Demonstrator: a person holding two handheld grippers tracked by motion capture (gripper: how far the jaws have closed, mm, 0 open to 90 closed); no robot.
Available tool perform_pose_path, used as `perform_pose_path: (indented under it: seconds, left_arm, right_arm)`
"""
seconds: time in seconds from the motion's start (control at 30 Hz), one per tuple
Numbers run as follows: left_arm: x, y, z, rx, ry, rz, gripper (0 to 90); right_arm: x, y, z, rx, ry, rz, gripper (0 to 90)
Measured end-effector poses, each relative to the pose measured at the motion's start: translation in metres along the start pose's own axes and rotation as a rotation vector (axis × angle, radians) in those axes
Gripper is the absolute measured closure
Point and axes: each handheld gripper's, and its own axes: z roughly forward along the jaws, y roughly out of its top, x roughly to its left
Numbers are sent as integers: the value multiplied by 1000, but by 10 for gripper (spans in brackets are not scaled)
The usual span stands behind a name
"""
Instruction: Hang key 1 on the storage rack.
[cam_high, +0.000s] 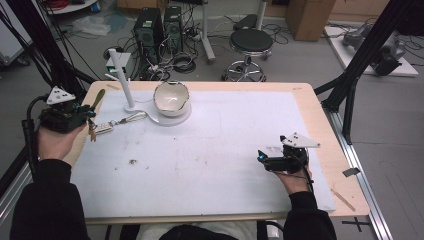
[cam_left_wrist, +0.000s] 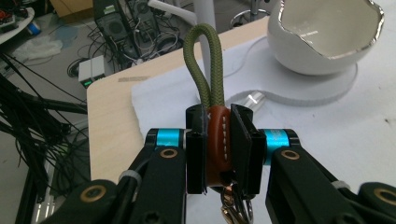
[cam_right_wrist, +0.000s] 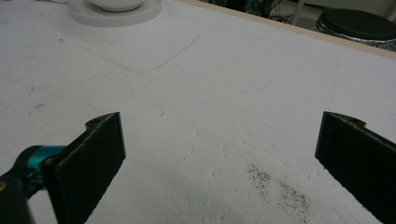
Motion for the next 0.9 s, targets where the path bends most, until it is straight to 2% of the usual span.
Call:
perform_pose_path:
  seconds: [0.1, 0.27, 0.5, 0.83, 0.9]
  left_arm:
    - [8, 5, 6, -16, -5, -13, 766]
    - [18, 15, 19, -21, -19, -10, 766]
    - [25, 24, 34, -12, -13, 2, 766]
    - [32, 32, 46, -8, -7, 11, 767]
    - [33, 35, 48, -11, -16, 7, 766]
  right_arm:
    - [0, 0, -1, 1, -3, 1, 6]
    - [0, -2, -4, -5, -14, 8, 6]
    - [0, -4, -4, 6, -18, 13, 6]
    - [-2, -7, -2, 19, -24, 16, 6]
    - [-2, -7, -3, 19, -28, 18, 6]
